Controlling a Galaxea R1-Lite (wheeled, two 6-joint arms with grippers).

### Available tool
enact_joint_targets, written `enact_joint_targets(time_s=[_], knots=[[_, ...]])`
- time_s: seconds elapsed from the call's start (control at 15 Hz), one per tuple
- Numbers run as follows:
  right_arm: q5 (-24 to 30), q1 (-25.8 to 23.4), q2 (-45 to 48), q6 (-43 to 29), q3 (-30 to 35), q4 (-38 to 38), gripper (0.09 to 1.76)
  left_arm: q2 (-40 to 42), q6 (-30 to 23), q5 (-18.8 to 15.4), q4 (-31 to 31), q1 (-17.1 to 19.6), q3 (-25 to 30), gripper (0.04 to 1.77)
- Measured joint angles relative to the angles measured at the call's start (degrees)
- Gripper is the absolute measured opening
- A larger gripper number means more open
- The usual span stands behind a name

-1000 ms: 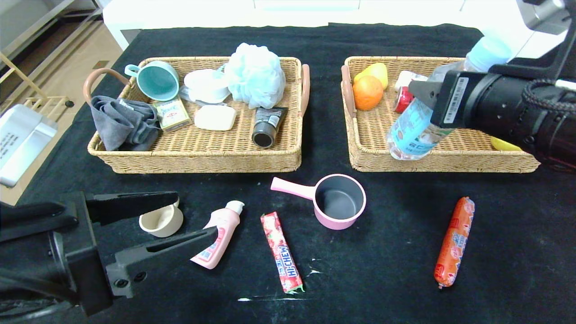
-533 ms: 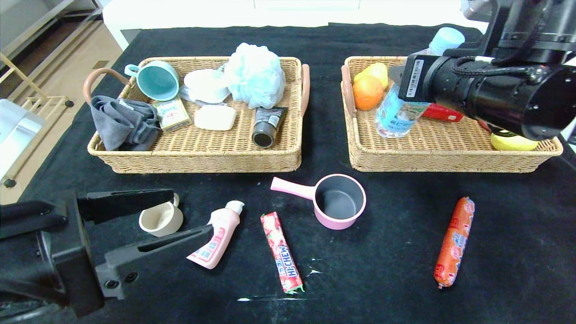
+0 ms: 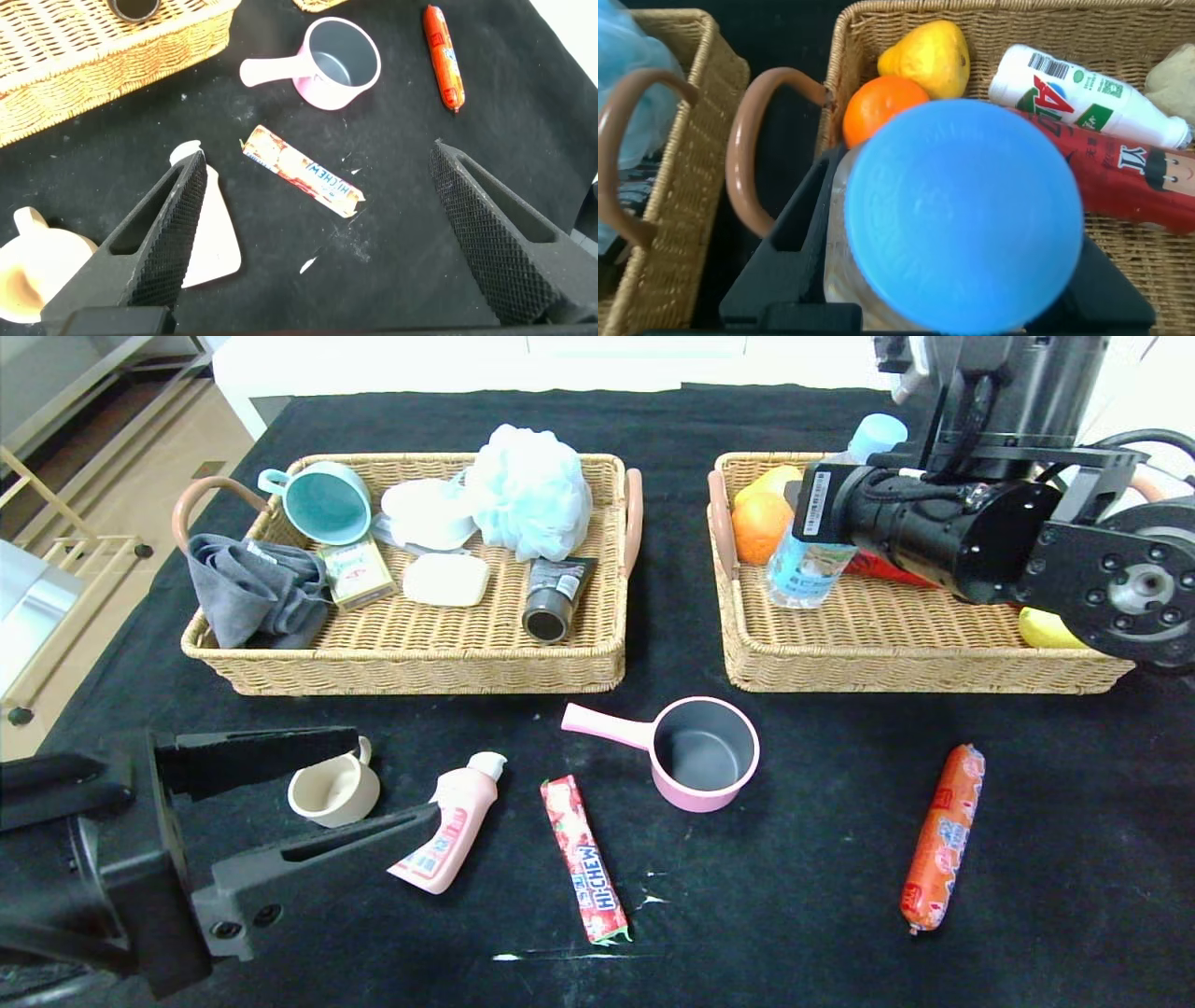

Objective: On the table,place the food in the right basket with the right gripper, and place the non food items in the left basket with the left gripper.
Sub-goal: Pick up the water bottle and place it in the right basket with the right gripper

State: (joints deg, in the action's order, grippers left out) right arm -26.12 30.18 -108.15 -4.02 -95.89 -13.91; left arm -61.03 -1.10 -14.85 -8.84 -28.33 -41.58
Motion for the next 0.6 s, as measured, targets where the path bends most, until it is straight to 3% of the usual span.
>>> enact_joint_targets(time_s=[0.6], knots=[[0.1, -1.6, -4.0, 0.1, -4.1, -0.3, 1.09, 0.6, 0.2, -0.1, 0.0, 0.0, 0.1, 1.72]])
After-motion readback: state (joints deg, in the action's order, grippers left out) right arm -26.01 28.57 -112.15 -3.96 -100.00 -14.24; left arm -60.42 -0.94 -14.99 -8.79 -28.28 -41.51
